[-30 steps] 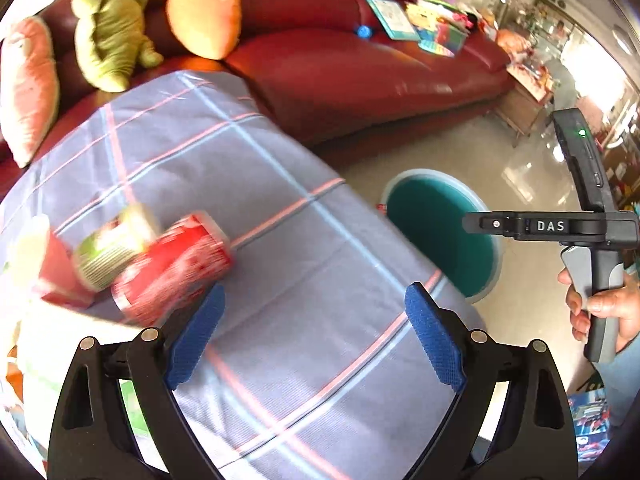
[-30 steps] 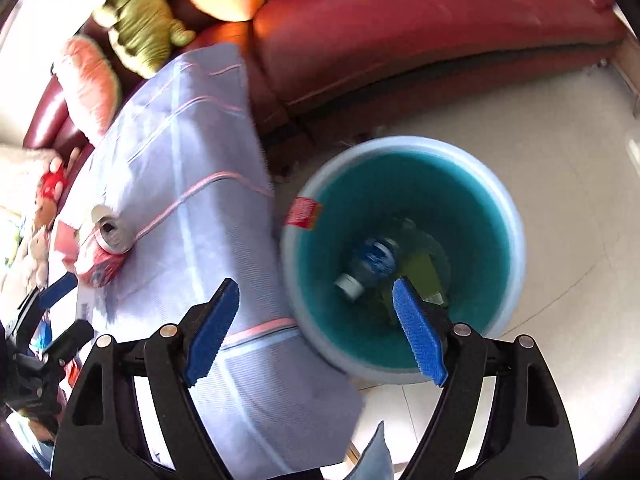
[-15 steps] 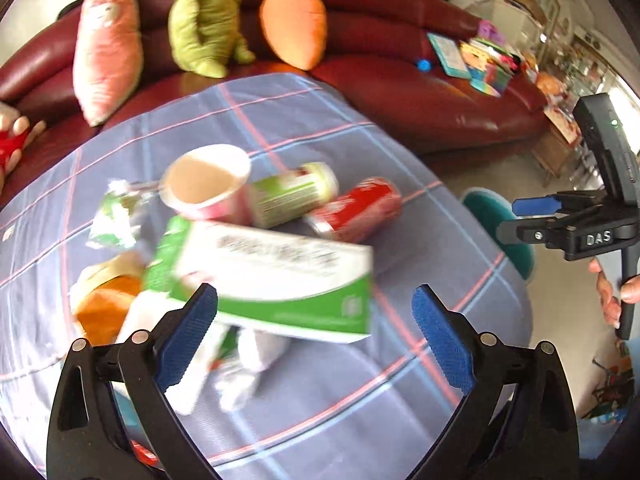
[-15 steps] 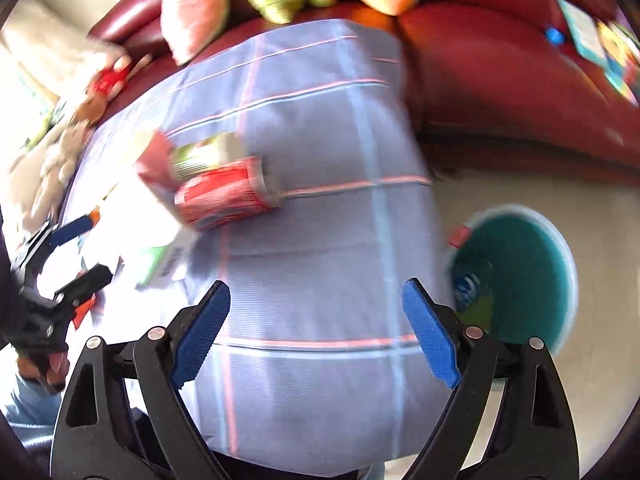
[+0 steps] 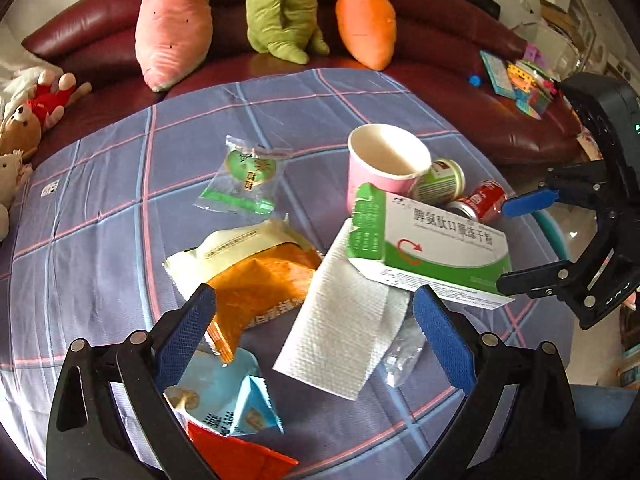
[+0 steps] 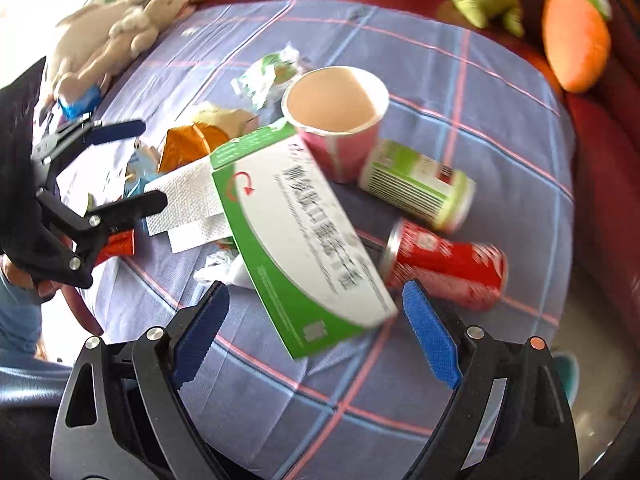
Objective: Collect trash
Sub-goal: 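Grasp the green-white medicine box with the right tool, then lift the medicine box with the right tool while the left tool grasps the pink paper cup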
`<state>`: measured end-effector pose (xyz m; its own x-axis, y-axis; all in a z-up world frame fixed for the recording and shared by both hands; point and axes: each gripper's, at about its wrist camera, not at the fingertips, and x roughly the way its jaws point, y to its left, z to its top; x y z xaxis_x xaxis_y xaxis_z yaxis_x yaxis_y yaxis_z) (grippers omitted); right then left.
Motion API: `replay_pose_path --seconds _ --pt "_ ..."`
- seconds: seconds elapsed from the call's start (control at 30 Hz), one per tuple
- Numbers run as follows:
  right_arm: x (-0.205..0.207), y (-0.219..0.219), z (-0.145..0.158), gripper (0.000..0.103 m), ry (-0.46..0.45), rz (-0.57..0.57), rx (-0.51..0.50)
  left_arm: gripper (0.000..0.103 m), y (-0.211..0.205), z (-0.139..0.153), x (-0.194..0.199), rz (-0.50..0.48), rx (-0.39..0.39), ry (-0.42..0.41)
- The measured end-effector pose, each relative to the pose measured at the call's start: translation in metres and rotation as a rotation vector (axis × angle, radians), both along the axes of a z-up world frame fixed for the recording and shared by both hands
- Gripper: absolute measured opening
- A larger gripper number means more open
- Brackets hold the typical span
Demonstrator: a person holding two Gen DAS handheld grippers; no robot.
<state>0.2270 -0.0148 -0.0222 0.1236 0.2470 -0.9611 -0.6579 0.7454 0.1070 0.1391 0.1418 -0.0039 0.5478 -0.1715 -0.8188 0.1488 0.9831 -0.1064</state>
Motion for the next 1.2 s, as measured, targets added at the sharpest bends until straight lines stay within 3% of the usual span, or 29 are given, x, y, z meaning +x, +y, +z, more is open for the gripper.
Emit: replay_pose_path --seconds 0.3,0.5,0.57,0.67,0.93,1.2 --pt "0.017 0.034 -0.035 0.085 0.067 0.116 -0.080 0.099 0.032 -0.011 0.009 0.043 -0.031 0.029" --pt "0.016 0.030 -0.044 0.084 0.061 0.100 -0.056 0.099 0.036 -0.015 0.013 0.052 -0.050 0.039" --pt "0.012 0.026 -0.041 0.073 0.065 0.087 -0.030 0.099 0.033 -0.015 0.013 0.049 -0.051 0.039" --pt "0.003 0.020 -0.031 0.073 0.056 0.068 -0.001 0.099 0.028 -0.012 0.012 0.041 -0.049 0.033" --pt "-0.017 -0.028 0.008 0.073 0.020 -0.059 0.077 0.099 0.003 0.000 0.020 0.005 -0.041 0.011" --pt "-0.006 -0.112 0.039 0.073 -0.042 -0.285 0.114 0.099 -0.054 -0.004 0.060 -0.100 0.014 0.013"
